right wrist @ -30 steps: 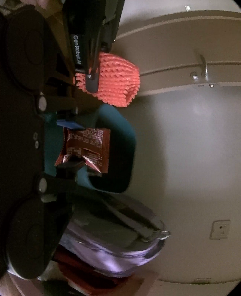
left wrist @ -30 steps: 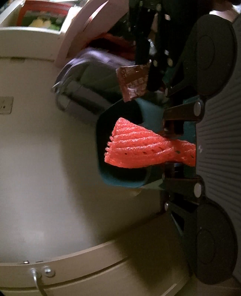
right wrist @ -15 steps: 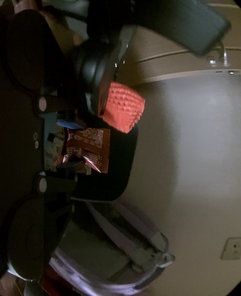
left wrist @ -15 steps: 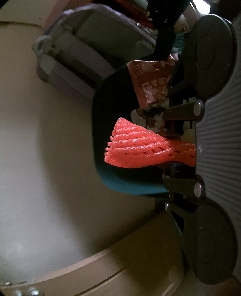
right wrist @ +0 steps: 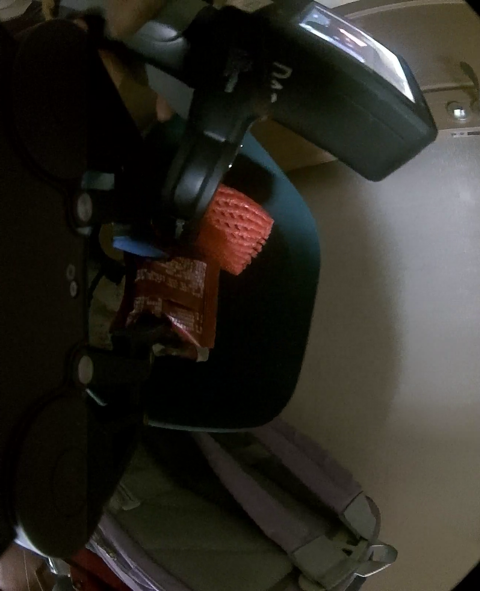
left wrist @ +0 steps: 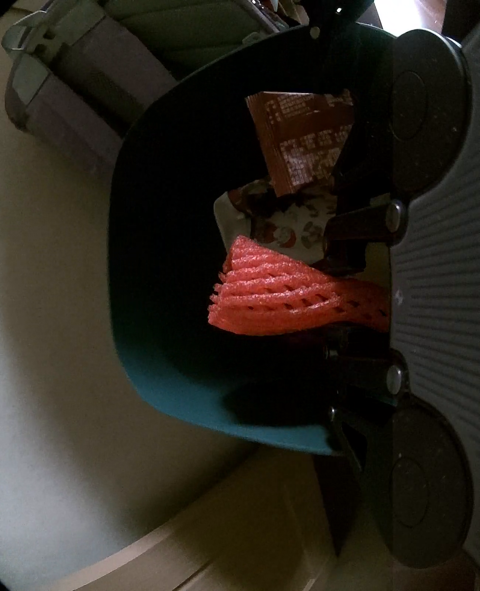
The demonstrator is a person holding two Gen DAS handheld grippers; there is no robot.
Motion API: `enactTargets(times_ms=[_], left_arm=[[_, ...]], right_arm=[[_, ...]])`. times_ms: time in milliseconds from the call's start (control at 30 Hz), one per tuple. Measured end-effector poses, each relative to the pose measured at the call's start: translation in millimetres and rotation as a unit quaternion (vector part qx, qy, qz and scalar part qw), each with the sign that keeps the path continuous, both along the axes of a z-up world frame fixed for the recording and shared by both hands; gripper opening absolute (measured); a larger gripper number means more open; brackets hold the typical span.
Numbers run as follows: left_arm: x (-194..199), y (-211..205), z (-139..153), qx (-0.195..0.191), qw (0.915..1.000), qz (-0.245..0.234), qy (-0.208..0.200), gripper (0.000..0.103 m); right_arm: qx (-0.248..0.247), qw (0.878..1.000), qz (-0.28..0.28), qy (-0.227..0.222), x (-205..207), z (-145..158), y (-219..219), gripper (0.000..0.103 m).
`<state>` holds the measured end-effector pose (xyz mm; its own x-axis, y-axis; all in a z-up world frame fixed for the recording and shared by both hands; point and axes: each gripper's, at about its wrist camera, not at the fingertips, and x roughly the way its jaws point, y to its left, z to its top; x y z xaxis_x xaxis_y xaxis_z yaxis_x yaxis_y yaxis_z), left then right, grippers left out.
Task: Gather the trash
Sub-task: 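Open both tools over the wastebasket to drop the net and wrapper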
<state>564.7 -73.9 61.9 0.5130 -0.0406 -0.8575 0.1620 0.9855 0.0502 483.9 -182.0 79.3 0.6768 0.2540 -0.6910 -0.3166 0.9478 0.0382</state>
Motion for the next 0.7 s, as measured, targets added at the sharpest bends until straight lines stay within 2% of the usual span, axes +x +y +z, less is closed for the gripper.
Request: enactTargets(times_ms=[167, 233, 400, 433, 500, 700], left_arm=[[-3, 3, -1, -0.019, 0.9998, -0.003, -0.003, 0.041], [-8, 5, 0, -0.023, 0.9997, -0.006, -0.008, 0.044], [-23, 9, 8, -0.032, 0.9993, -0.009, -0.018, 0.048], [-27, 10, 10, -0.034, 0.9991, -0.010, -0.021, 0.051], [-30, 15, 15, -0.037, 0.9988, -0.006, -0.031, 0.067], [-60, 27, 36, -0.060, 0.9970, -0.007, -0.049, 0.078]], right_arm=[[-0.003, 1.000, -0.008, -0.010, -6, 1, -4, 0.038], [-0.003, 1.000, -0.009, -0.010, -11, 2, -3, 0.039], [-0.005, 1.000, -0.011, -0.021, -19, 9, -6, 0.054], [-0.002, 1.000, -0.013, -0.022, -23, 11, -8, 0.054], [0.002, 0.999, -0.021, -0.028, -27, 16, -14, 0.056], [0.024, 0.998, -0.023, -0.046, -47, 34, -30, 0.063]])
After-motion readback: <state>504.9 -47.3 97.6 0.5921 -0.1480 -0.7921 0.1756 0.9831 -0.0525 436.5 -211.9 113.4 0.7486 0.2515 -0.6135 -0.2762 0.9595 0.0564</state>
